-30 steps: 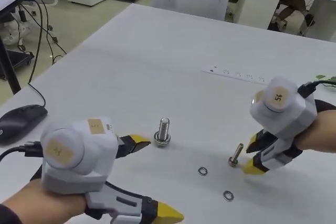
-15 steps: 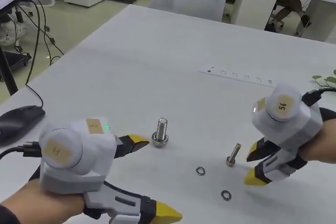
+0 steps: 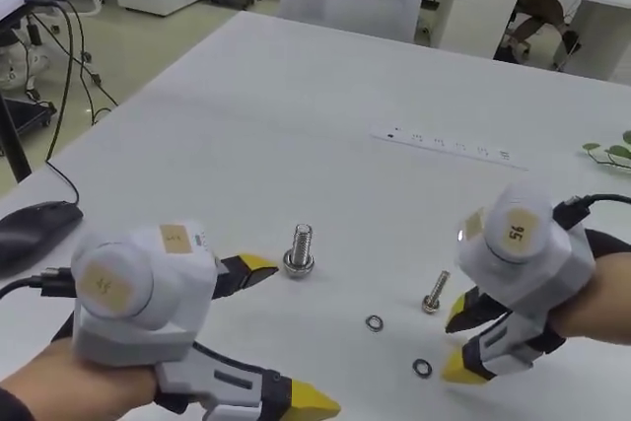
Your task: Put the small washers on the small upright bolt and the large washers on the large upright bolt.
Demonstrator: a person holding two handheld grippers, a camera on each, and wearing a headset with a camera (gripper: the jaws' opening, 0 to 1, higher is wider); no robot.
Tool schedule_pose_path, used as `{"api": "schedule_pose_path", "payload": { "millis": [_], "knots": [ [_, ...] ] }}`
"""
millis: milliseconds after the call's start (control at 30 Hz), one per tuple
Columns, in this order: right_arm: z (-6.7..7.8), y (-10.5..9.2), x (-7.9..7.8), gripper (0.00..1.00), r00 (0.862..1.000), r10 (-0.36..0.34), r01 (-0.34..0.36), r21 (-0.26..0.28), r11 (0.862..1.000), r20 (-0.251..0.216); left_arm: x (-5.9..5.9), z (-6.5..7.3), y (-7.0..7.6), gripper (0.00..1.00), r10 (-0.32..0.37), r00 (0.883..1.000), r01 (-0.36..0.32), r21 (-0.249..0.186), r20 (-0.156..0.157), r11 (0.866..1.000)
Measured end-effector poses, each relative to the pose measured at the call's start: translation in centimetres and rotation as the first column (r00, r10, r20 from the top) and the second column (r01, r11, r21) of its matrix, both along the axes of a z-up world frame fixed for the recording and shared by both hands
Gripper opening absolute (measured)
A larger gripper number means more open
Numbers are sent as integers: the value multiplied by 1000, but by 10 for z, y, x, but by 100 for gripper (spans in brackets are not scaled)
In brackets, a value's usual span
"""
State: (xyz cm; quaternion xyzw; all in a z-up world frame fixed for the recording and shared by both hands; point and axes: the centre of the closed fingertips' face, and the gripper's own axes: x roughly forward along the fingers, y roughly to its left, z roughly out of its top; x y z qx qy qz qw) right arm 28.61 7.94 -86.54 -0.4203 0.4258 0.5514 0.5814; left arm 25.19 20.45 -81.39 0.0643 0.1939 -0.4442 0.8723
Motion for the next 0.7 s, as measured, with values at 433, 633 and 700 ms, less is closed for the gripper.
{"api": "schedule_pose_path", "payload": {
  "millis": [433,633,700],
  "knots": [
    [-10,13,-11,31,999,49,-50,-16,999,-16,0,1,0,89,-2,1000,2,-1,2,1000],
    [-10,18,-13,31,998,65,-65,-24,998,-17,0,1,0,89,-3,1000,3,-3,2,1000],
    [-11,19,-12,31,998,69,-69,-27,997,-14,0,1,0,89,-3,1000,3,-3,3,1000]
  ]
}}
